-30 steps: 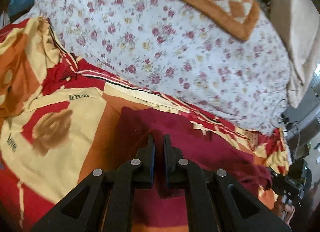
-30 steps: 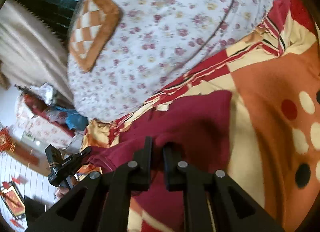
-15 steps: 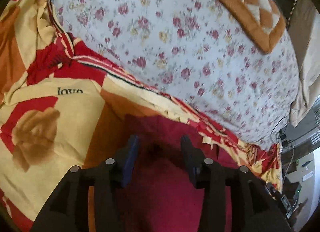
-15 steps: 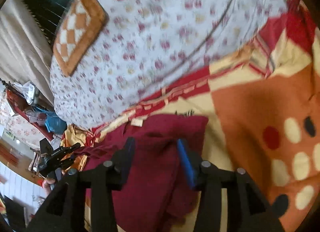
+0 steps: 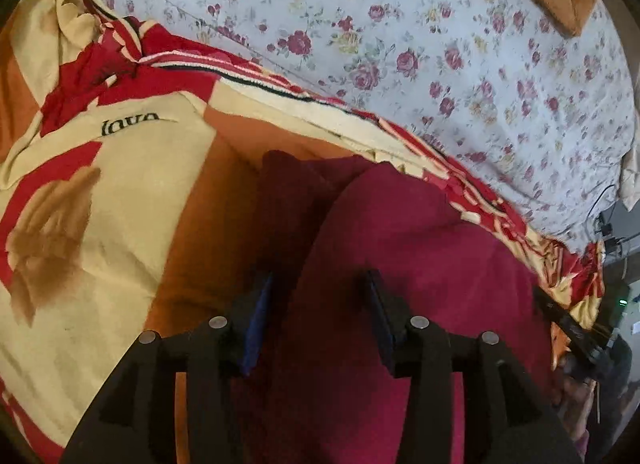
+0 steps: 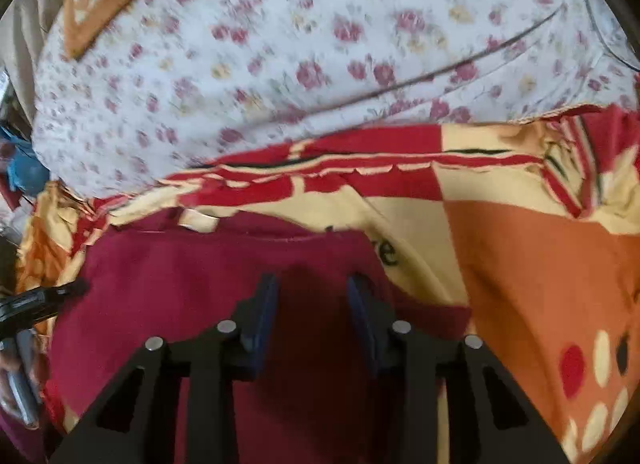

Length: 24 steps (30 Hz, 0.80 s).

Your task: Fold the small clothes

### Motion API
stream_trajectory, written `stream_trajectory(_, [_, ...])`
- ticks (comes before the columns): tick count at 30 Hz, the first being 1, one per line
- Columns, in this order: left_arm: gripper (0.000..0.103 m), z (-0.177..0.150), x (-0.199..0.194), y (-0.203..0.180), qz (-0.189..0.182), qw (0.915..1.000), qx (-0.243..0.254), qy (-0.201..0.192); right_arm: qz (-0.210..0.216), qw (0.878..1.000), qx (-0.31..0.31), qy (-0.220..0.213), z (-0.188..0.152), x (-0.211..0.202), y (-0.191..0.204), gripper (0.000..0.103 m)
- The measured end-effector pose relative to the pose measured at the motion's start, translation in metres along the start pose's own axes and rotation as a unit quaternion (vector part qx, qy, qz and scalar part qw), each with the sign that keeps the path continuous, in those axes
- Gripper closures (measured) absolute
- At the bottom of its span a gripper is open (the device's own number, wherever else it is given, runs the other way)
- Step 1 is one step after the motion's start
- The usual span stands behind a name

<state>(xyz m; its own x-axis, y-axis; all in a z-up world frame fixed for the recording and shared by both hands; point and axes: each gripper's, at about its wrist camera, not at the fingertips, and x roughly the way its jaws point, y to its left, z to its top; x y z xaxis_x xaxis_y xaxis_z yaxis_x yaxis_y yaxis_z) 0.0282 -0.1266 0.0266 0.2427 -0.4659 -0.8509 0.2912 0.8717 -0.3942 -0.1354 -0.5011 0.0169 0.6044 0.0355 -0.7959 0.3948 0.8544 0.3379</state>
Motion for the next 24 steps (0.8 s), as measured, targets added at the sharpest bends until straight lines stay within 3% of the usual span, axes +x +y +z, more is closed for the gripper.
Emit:
stream_trajectory(4, [0.068,-0.005,-0.029,0.01,-0.02,0.9998,0.003,-0.007,0.023,1.0,-0.002,-0.01,-0.002,-0.021,-0.002,0.064])
stream_trajectory(7, [0.068,-0.016,-0.052,0.017,-0.044,0.9988,0.018,-0.014,0.055,0.998,0.007,-0.023,-0.018,-0.06,-0.006,0.055])
stream_trajectory(14, [0.068,-0.062,-0.07,0.03,-0.098,0.9923,0.064,0.042,0.09,0.996,-0.025,-0.012,-0.073,-0.113,-0.005,0.05])
stream_trajectory(18, [0.068,-0.079,-0.067,0.027,-0.123,0.9871,0.083,0.061,0.123,0.992,-0.022,0.01,-0.097,-0.117,-0.001,0.05])
stream_trajectory(22, [0.07,-0.088,-0.059,0.018,-0.112,0.9855,0.11,0.065,0.121,0.992,-0.027,0.03,-0.117,-0.106,0.005,0.05])
stream_trajectory(24, [0.083,-0.09,-0.055,0.017,-0.111,0.9848,0.115,0.068,0.118,0.992,-0.016,0.038,-0.122,-0.098,0.004,0.05])
